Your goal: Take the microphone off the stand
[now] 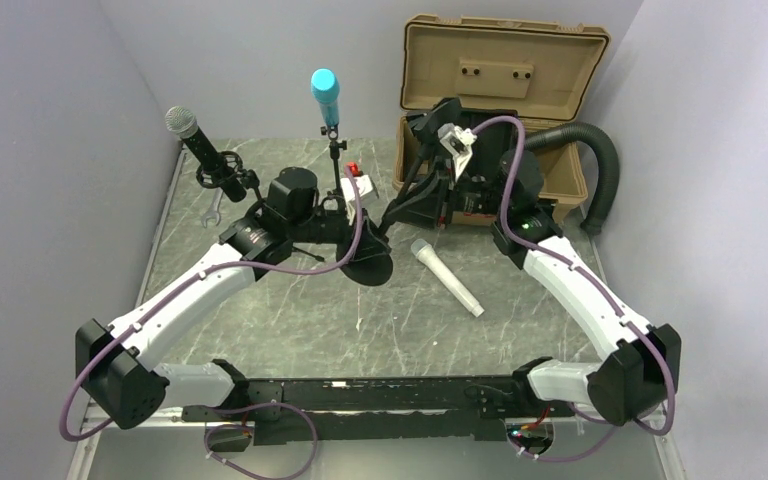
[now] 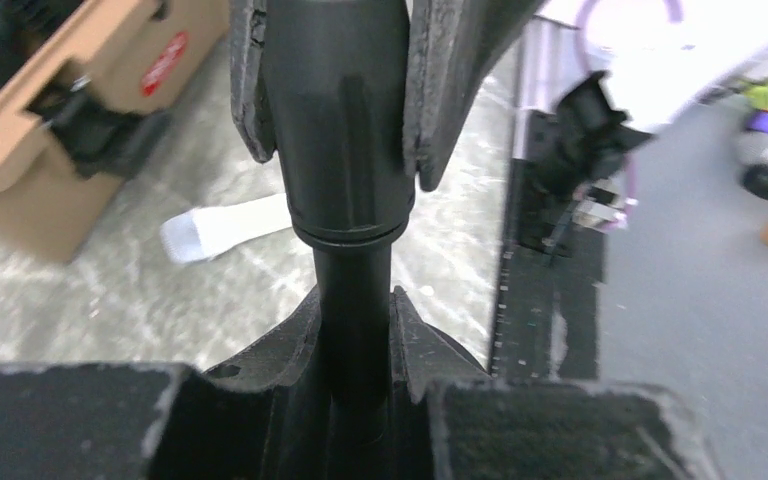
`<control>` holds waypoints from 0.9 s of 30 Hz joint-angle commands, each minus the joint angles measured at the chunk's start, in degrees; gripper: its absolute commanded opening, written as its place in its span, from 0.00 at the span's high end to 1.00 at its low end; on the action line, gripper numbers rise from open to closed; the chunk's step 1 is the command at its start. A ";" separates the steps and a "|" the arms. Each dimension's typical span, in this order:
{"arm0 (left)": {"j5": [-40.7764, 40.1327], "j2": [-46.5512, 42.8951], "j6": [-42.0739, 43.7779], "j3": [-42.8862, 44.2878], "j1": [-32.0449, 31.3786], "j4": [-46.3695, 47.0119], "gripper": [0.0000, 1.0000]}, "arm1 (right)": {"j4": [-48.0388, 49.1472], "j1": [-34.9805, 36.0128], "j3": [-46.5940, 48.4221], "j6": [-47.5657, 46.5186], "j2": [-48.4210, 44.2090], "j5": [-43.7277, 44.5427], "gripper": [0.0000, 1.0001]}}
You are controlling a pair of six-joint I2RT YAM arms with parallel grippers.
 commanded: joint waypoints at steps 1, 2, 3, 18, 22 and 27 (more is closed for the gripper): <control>24.26 -5.38 1.80 2.48 -0.65 4.44 1.00 | 3.79 -1.85 1.48 -4.78 -2.43 -7.88 1.00; 26.05 -5.03 1.96 3.21 -0.48 3.44 1.00 | 3.91 -1.88 1.87 -4.85 -2.45 -10.02 1.00; 27.64 -4.89 1.73 3.67 -0.23 2.85 1.00 | 4.14 -1.84 2.25 -4.87 -2.44 -11.70 1.00; 9.07 -4.37 -5.61 5.48 2.62 4.85 1.00 | -12.25 -3.96 9.34 -10.17 -5.02 0.64 0.16; 2.14 -3.90 -3.01 6.51 2.59 2.38 1.00 | -11.85 -3.99 9.31 -8.73 -4.78 2.89 0.15; -4.67 -3.23 -2.22 6.56 2.13 1.99 1.00 | -7.86 -4.08 8.19 -4.22 -1.68 4.58 0.15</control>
